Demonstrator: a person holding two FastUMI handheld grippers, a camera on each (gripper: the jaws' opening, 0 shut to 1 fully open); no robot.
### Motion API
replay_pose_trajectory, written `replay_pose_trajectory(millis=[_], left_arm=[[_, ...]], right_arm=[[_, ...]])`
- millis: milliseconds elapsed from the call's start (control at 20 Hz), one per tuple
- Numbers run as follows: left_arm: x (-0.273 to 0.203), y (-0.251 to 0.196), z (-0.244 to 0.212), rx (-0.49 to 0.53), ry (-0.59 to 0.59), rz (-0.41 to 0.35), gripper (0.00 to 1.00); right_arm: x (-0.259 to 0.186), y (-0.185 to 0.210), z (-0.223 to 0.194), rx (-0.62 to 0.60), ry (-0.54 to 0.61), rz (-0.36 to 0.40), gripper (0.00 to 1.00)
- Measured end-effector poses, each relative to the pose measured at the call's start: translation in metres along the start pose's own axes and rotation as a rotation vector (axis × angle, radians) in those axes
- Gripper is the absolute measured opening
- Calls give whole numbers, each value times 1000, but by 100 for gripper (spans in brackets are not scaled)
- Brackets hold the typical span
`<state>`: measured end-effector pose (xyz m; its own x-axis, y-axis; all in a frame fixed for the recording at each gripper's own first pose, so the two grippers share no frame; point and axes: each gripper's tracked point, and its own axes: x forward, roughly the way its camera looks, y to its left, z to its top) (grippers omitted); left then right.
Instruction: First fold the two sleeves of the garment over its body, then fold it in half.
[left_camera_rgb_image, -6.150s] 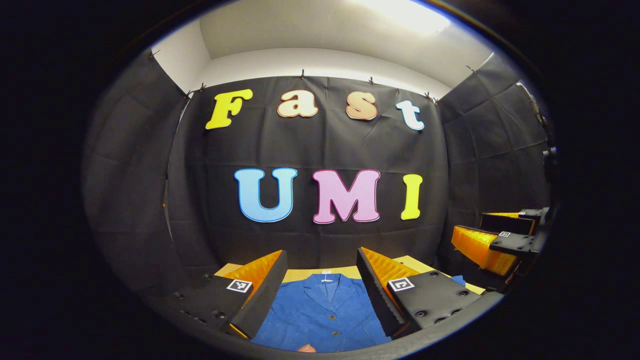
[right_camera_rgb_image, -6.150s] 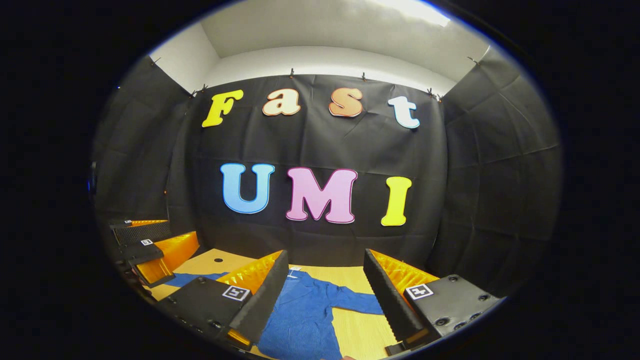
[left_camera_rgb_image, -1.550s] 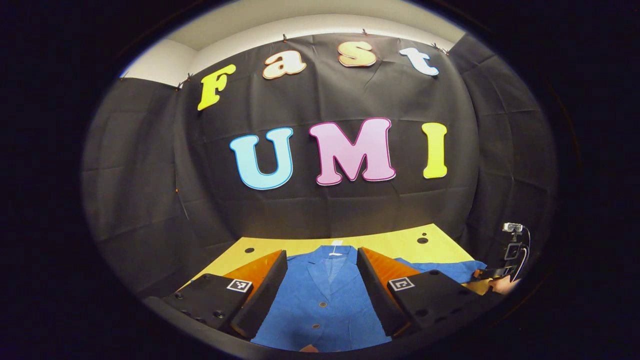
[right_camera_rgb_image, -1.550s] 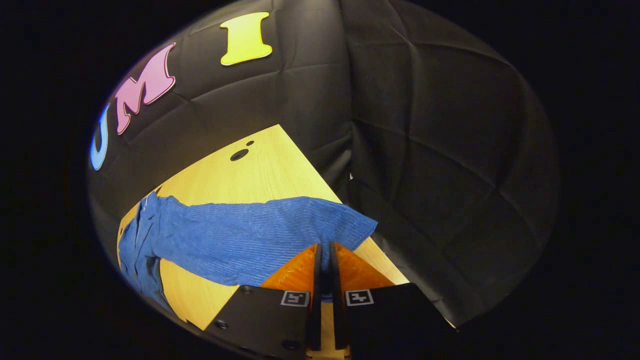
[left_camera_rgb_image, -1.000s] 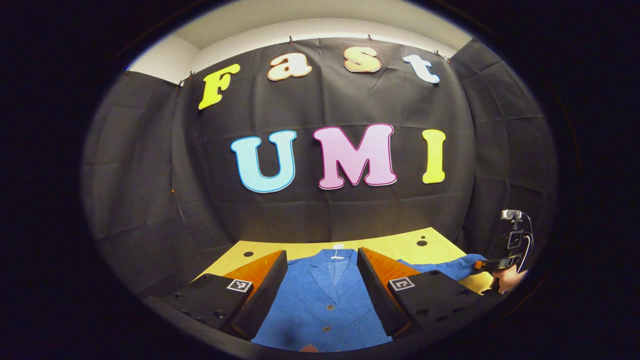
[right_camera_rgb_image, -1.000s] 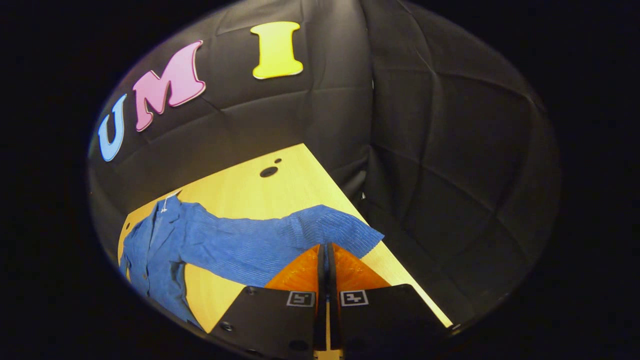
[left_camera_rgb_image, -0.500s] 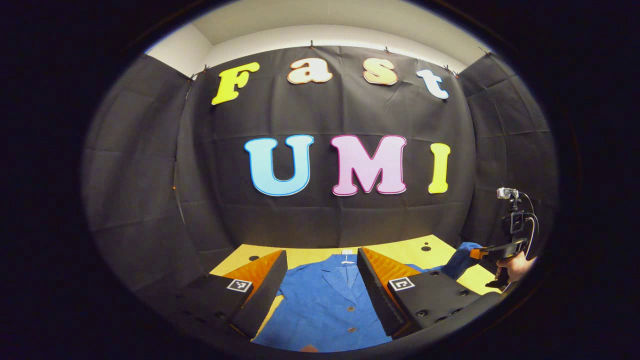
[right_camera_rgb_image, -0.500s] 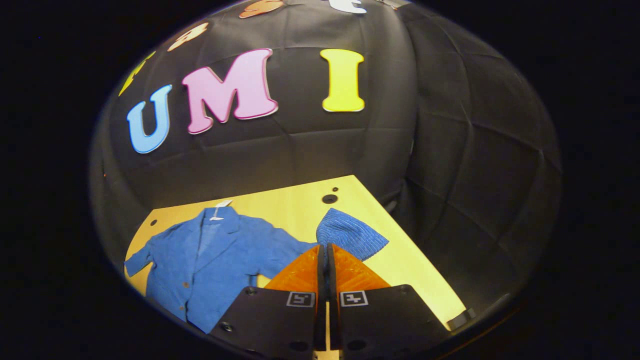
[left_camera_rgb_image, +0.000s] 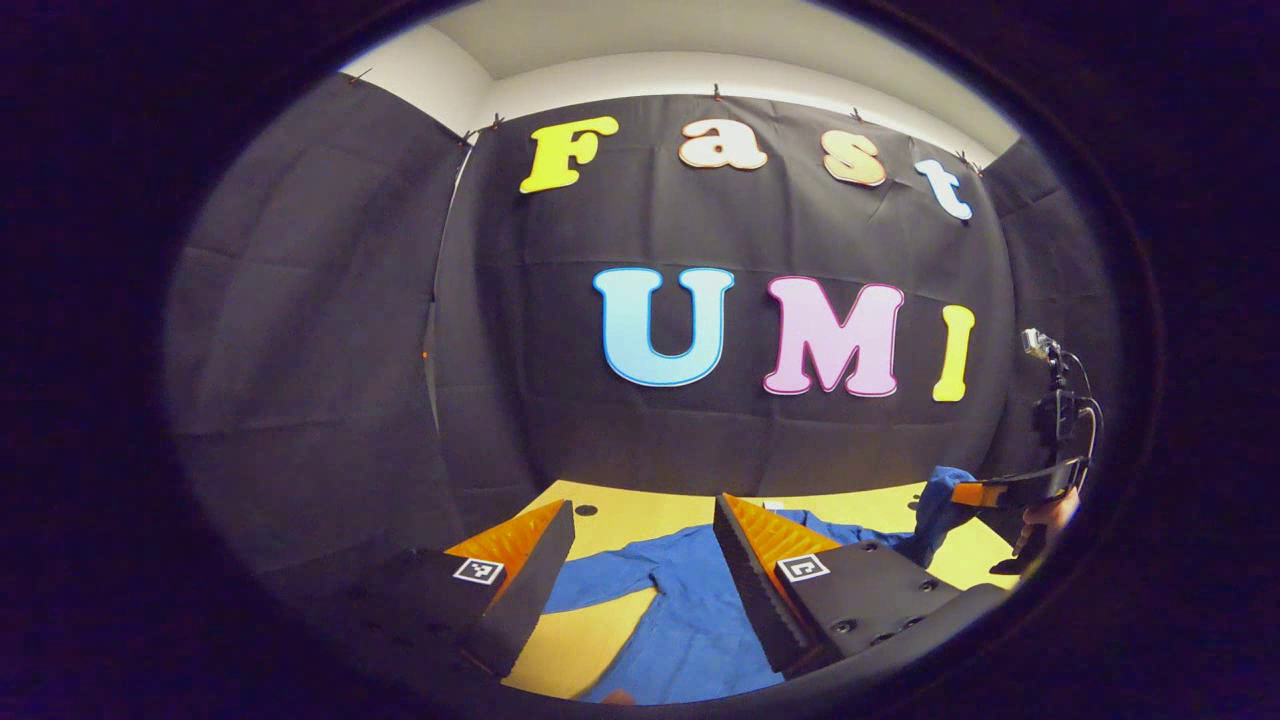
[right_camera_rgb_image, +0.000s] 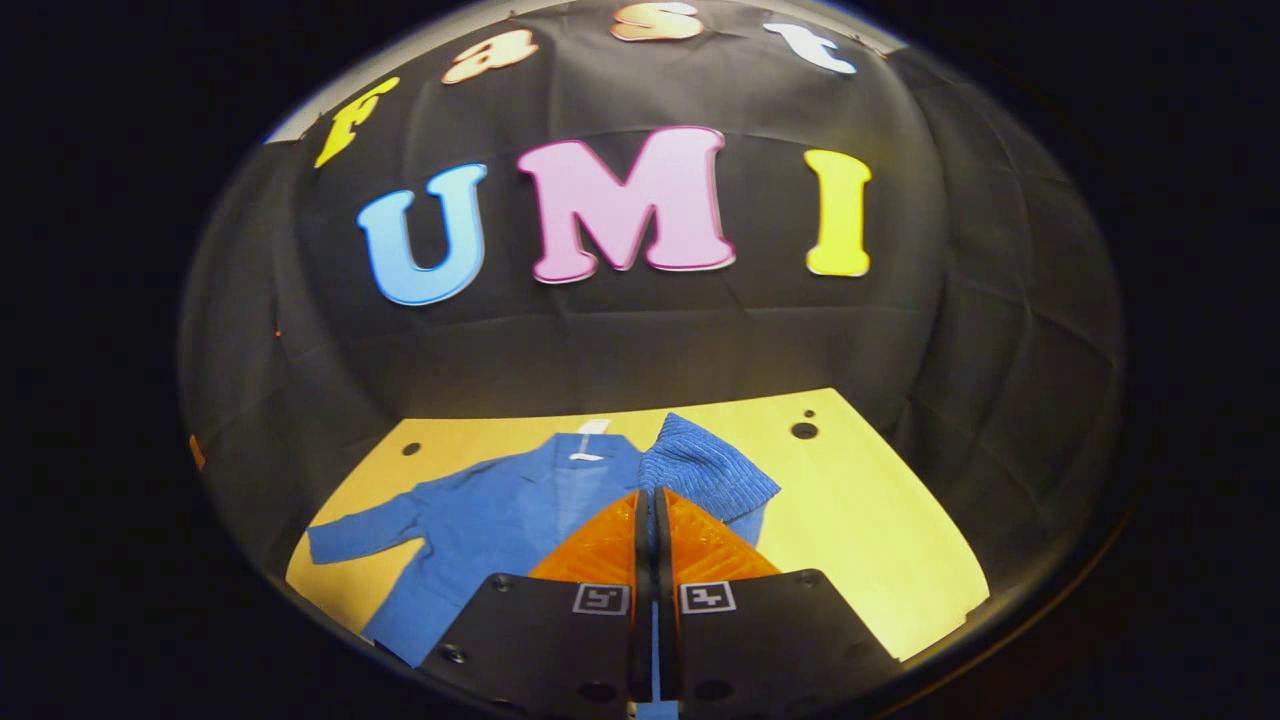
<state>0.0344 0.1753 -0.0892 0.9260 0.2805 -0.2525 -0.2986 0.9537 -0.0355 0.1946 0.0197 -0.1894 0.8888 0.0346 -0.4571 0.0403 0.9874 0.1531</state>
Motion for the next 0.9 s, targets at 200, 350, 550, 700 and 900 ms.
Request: replay_pose_trajectory(millis=[200,350,550,700,900], left_arm=[[-4,30,-6,9,-1,21,82],[-9,42,-12,7,18,13,82],[-21,69,-12,65,18,44,82],[-28,89,-16,81,38,79,82],[-32,111,-25,73,75,115,82]], right_arm=[[27,67,5,-49,12,66,5],[66,104,-6,-78,55,76,4],[112,154,-25,-130,102,85,4],[141,189,-42,-149,128,95,4],[173,219,-63,-167,148,92,4]])
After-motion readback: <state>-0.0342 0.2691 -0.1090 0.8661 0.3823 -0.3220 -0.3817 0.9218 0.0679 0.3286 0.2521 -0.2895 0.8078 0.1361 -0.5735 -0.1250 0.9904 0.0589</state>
